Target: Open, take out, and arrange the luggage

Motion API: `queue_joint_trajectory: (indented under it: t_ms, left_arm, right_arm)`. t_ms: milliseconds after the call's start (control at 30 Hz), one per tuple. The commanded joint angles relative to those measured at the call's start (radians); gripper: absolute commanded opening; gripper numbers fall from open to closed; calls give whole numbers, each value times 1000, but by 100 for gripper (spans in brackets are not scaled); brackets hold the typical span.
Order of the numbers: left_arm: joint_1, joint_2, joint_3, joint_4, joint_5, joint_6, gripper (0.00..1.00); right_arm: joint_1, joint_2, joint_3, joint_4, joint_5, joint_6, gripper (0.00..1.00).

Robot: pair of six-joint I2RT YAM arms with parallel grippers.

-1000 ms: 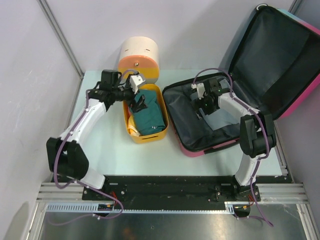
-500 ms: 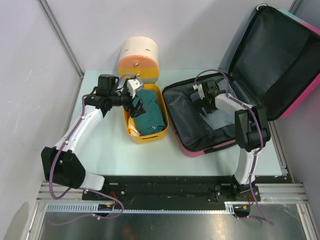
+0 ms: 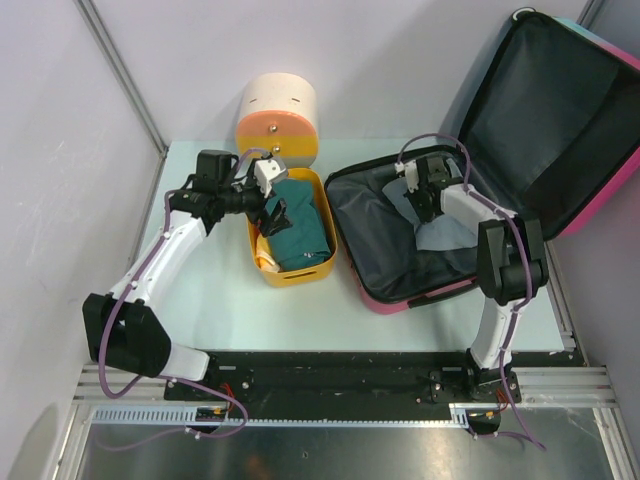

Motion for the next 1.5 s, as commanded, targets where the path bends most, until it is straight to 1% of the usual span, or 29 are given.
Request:
queue_joint_trajectory:
  t_ms: [0, 67, 100, 167, 200, 267, 333, 433, 533, 567, 633, 700, 800, 833, 967, 1033, 1100, 1133, 1200, 1233, 1267, 1300, 1333, 1367, 1433, 1467]
  left_arm:
    - [5, -23, 7, 7, 23, -36, 99]
    - [7, -21, 12, 7, 31, -44, 99]
    - [7, -21, 12, 8, 31, -45, 100]
    - [10, -18, 15, 7, 39, -53, 99]
    - [13, -17, 16, 7, 40, -56, 99]
    - [18, -12, 18, 8, 48, -62, 99]
    - [25, -4, 23, 7, 49, -67, 99]
    - [38, 8, 27, 7, 63, -84, 99]
    - [53, 14, 30, 7, 77, -102, 99]
    - [56, 14, 32, 8, 82, -108, 99]
    - [65, 17, 32, 7, 88, -116, 99]
    - [68, 17, 29, 8, 85, -120, 99]
    - [68, 13, 29, 7, 85, -124, 99]
    - [70, 13, 27, 8, 86, -124, 99]
    - [71, 11, 27, 8, 85, -122, 99]
    - [71, 13, 27, 8, 85, -120, 99]
    - [73, 13, 30, 8, 85, -122, 99]
    - [76, 20, 32, 8, 86, -131, 99]
    - [88, 28, 38, 7, 102, -149, 99]
    - [94, 37, 45, 7, 111, -171, 99]
    - [111, 43, 50, 7, 121, -185, 99]
    - [120, 48, 56, 8, 129, -199, 99]
    - [131, 52, 59, 7, 135, -221, 99]
    - [156, 62, 61, 10, 146, -232, 99]
    - [177, 68, 62, 8, 158, -261, 98]
    - [200, 71, 62, 12, 166, -271, 98]
  right_arm:
    - [-36, -98, 46, -70, -216, 31, 0]
    - [-49, -124, 92, -95, -271, 51, 0]
    - [-59, -145, 112, -101, -340, 63, 0]
    - [-89, -159, 173, -121, -396, 109, 0]
    - [-99, -165, 193, -130, -458, 120, 0]
    - [-114, -167, 248, -153, -534, 149, 0]
    - [-120, -176, 271, -158, -583, 164, 0]
    - [-125, -190, 296, -140, -650, 201, 0]
    - [-132, -201, 319, -104, -752, 267, 0]
    - [-129, -201, 330, -89, -811, 284, 0]
    - [-122, -201, 360, -68, -848, 354, 0]
    - [-103, -196, 379, -48, -884, 382, 0]
    - [-100, -191, 385, -23, -913, 452, 0]
    - [-105, -188, 377, -6, -931, 509, 0]
    - [-134, -184, 302, 74, -1022, 662, 0]
    - [-137, -178, 299, 62, -1008, 660, 0]
    - [-128, -187, 313, 64, -956, 648, 0]
    - [-100, -190, 328, 43, -926, 632, 0]
    - [-54, -188, 406, -6, -823, 519, 0]
    - [13, -184, 437, -87, -763, 456, 0]
    - [57, -182, 493, -119, -611, 403, 0]
    - [94, -188, 503, -136, -539, 319, 0]
    - [128, -188, 508, -156, -426, 287, 0]
    - [198, -188, 511, -167, -375, 263, 0]
    - [255, -167, 526, -205, -280, 233, 0]
    - [301, -156, 534, -219, -258, 235, 0]
